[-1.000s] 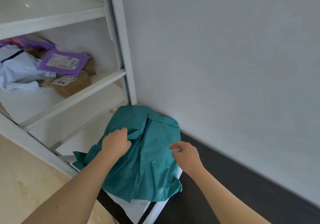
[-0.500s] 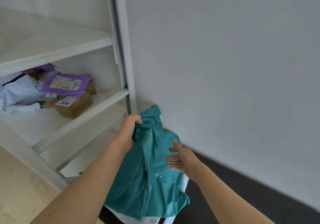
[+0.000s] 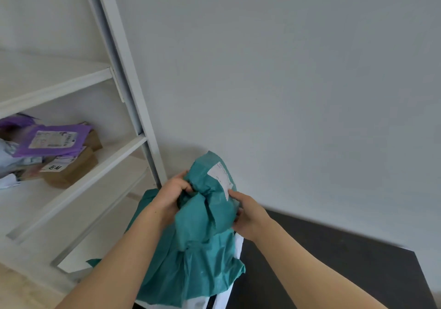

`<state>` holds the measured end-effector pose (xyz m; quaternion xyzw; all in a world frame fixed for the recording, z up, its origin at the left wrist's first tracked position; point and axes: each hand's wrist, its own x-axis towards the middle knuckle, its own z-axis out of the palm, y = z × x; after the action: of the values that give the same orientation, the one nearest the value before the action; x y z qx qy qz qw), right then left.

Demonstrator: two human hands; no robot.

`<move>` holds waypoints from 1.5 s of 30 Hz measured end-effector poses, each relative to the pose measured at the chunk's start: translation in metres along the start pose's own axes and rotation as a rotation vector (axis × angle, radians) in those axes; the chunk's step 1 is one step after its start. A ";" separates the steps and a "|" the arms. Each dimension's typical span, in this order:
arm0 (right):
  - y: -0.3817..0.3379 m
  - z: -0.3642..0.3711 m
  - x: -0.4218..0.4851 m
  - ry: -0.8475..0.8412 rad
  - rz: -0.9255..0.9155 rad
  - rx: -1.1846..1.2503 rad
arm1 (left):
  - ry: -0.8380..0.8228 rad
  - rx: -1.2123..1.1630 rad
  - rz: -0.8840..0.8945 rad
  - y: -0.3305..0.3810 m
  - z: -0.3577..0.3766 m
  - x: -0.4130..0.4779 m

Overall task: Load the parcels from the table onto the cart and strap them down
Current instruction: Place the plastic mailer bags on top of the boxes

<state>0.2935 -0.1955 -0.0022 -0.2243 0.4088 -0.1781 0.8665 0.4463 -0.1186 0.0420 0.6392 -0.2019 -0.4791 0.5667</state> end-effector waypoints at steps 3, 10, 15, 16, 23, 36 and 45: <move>-0.012 -0.015 -0.005 0.117 -0.096 0.041 | -0.018 0.255 -0.060 -0.011 -0.008 0.002; -0.028 -0.038 -0.016 0.270 -0.287 -0.118 | -0.071 0.698 -0.064 -0.030 -0.010 -0.001; -0.028 -0.024 -0.018 0.150 -0.318 -0.282 | -0.100 0.320 -0.068 -0.022 -0.003 -0.001; -0.025 -0.018 -0.018 0.102 -0.308 -0.312 | -0.113 0.299 -0.055 -0.022 -0.004 -0.001; -0.004 0.016 0.009 0.027 -0.285 -0.528 | 0.190 0.069 0.022 -0.030 -0.046 -0.008; 0.090 0.019 0.070 0.231 -0.186 -1.938 | 0.436 0.055 -0.124 -0.094 -0.141 -0.007; 0.095 0.032 0.081 0.386 -0.127 -1.925 | 0.373 0.084 -0.235 -0.113 -0.149 0.023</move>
<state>0.3789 -0.1478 -0.0859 -0.8231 0.5009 0.1512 0.2208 0.5502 -0.0271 -0.0855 0.7588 -0.0372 -0.4066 0.5074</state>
